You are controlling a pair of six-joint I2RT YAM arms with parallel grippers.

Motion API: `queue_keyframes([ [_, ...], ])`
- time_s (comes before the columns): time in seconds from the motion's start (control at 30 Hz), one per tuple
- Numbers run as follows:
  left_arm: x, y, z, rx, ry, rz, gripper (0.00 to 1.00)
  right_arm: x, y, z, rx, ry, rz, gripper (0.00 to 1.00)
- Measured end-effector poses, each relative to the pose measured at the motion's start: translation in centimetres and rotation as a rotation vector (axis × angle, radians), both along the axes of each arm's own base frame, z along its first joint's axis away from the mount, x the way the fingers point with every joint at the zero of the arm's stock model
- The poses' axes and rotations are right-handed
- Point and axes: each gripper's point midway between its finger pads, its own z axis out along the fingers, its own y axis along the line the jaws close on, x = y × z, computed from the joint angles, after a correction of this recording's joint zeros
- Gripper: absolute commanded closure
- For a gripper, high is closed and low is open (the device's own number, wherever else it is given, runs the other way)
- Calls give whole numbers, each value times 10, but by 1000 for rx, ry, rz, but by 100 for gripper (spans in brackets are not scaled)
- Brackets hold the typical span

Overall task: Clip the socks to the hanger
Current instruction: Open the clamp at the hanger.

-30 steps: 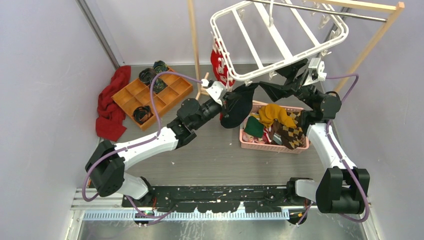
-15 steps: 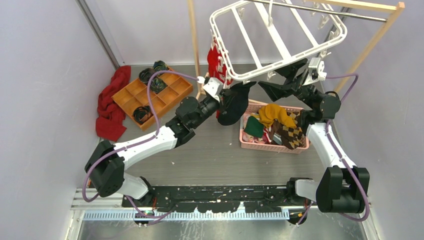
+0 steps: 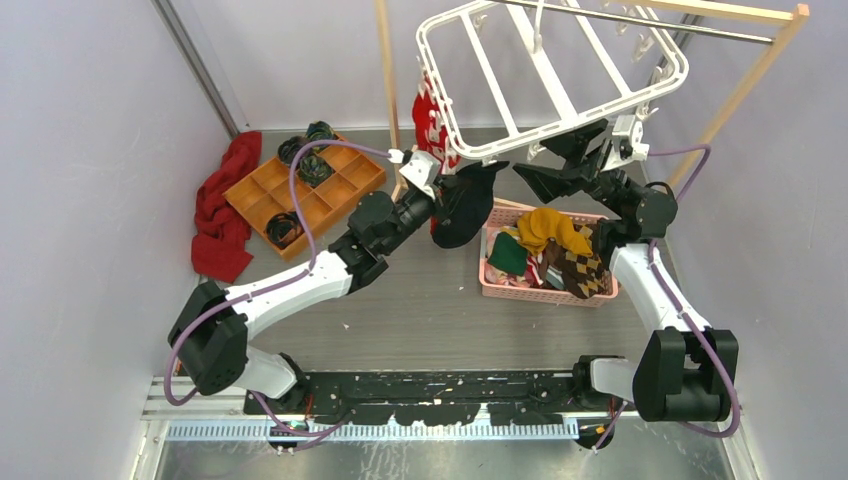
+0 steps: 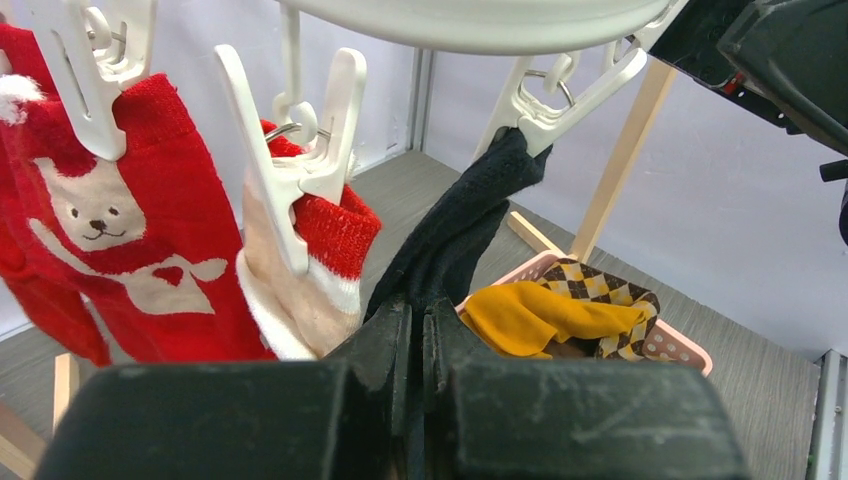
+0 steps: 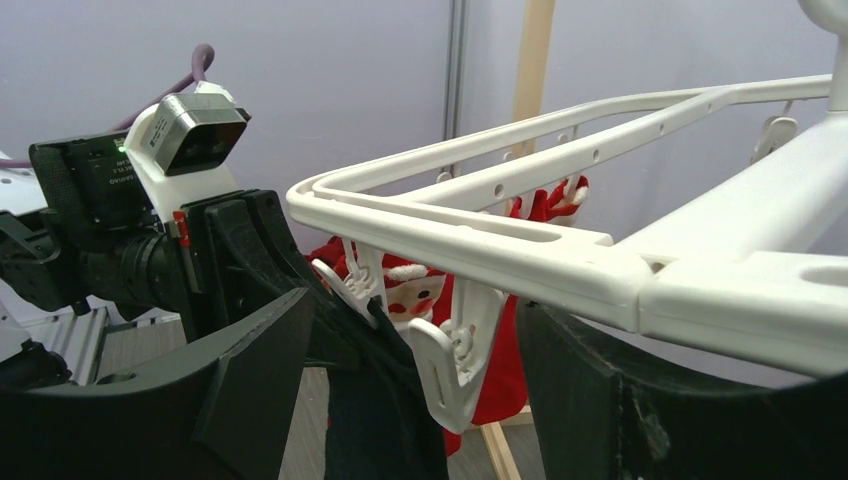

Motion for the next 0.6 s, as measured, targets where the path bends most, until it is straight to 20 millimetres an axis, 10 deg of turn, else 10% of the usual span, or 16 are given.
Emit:
queue_keyframes([
  [0.6, 3, 4, 2, -15, 11, 7, 100, -3, 1, 1, 7, 9, 14, 51],
])
